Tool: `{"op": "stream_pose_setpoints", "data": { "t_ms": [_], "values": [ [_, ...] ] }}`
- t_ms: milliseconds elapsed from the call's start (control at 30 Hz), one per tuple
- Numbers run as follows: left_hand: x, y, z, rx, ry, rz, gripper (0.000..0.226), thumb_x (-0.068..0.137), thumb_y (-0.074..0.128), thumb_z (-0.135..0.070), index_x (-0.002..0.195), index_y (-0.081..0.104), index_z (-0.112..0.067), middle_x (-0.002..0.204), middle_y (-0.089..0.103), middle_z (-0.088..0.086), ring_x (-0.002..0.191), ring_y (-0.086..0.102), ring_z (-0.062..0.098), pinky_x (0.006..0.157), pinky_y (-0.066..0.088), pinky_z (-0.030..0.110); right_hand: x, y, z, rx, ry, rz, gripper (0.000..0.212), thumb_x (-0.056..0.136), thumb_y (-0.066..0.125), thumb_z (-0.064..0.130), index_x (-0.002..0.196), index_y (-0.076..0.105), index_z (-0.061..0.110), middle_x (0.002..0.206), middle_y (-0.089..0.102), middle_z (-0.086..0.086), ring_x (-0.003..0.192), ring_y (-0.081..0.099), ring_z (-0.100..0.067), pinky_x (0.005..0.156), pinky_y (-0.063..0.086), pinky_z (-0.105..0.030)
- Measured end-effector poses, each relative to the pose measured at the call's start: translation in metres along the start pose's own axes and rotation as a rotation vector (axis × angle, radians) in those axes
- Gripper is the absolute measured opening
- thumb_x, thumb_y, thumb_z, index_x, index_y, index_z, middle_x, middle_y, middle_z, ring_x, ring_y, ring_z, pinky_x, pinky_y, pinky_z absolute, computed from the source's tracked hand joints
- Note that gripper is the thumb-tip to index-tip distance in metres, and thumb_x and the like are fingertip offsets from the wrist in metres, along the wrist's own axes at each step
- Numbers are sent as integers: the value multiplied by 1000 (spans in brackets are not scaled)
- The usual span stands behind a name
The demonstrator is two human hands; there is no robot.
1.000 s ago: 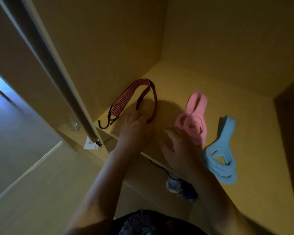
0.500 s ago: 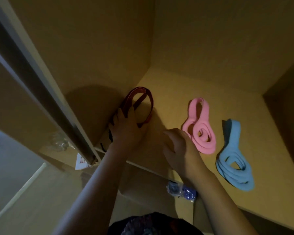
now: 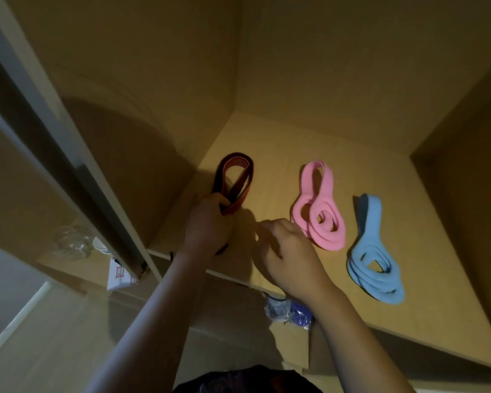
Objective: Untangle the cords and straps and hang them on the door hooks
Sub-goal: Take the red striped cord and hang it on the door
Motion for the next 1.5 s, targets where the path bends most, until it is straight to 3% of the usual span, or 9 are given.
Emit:
{"op": "stream_pose_setpoints", "data": {
  "t_ms": [167, 267, 400, 567, 700, 900, 1167, 1367, 1500],
  "values": [
    [-20, 8, -3, -148, 37, 56, 23, 83, 62, -10, 105, 62, -17, 107, 63, 1, 93, 60, 15, 67, 44, 16, -17, -5, -1, 78, 27, -25, 29, 91, 51, 20, 119, 57, 16, 105, 53, 6, 97, 49, -8, 81, 39, -19],
    [-44, 6, -17, -470, -27, 93, 18, 78, 65, 0, 86, 65, -16, 84, 67, -3, 75, 62, 10, 56, 46, 9, -25, -13, 1, 555, 315, -66, 15, 95, 46, 25, 103, 58, 25, 100, 57, 11, 91, 51, 5, 78, 40, -11],
    [-88, 8, -42, -744, 34, 196, 23, 76, 65, 8, 81, 67, -14, 68, 71, -2, 64, 68, 13, 57, 56, 21, -38, -22, -1, 1159, 523, -65, 38, 93, 45, 42, 117, 56, 16, 109, 64, -10, 96, 58, -16, 81, 46, -35],
    [-143, 24, -64, -676, 301, 270, 30, 67, 69, 5, 73, 64, -23, 92, 66, 18, 77, 68, 22, 72, 58, 37, -82, -41, -2, 1398, 475, -260, 35, 90, 53, 28, 118, 59, 10, 121, 59, -26, 108, 59, -34, 96, 43, -45],
    [-195, 46, -75, -612, 392, 345, 21, 59, 72, -15, 64, 66, -34, 87, 62, 3, 68, 62, 11, 58, 51, 23, -153, -64, -6, 1417, 474, -473, 20, 90, 49, 7, 105, 62, 4, 95, 67, -15, 86, 64, -27, 80, 54, -36],
    [-300, 93, -88, -565, 459, 672, 12, 63, 63, -24, 72, 65, -33, 96, 56, 4, 84, 64, 28, 71, 56, 40, -295, -90, -20, 1424, 610, -819, 17, 90, 47, -1, 95, 60, 9, 72, 72, -2, 66, 69, -16, 58, 58, -27],
    [-443, 169, -109, -272, 851, 989, 60, 61, 66, -20, 119, 53, -27, 121, 27, -28, 112, 37, -17, 97, 31, 3, -462, -115, -31, 1396, 821, -1262, 20, 91, 47, 3, 105, 60, 9, 87, 71, -10, 73, 70, -20, 63, 59, -31],
    [-518, 201, -141, -362, 845, 1262, 37, 77, 61, -20, 112, 59, -33, 127, 37, -16, 117, 41, -10, 102, 36, 15, -548, -140, -36, 1385, 922, -1496, 30, 93, 47, 12, 119, 54, 2, 112, 64, -20, 95, 64, -28, 86, 51, -39],
    [-555, 225, -181, -500, 760, 1443, 21, 86, 57, -14, 106, 64, -14, 122, 51, 10, 106, 54, -2, 90, 42, 10, -592, -154, -50, 1196, 985, -1600, 22, 93, 48, 16, 105, 61, 3, 93, 68, -13, 80, 64, -23, 76, 50, -37]
  ]
}}
Point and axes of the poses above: each hand's wrist, its own x-axis towards the middle knuckle, its own y-axis out of the palm, z = x × y, the point moved 1 cm from there along x, towards the middle knuckle
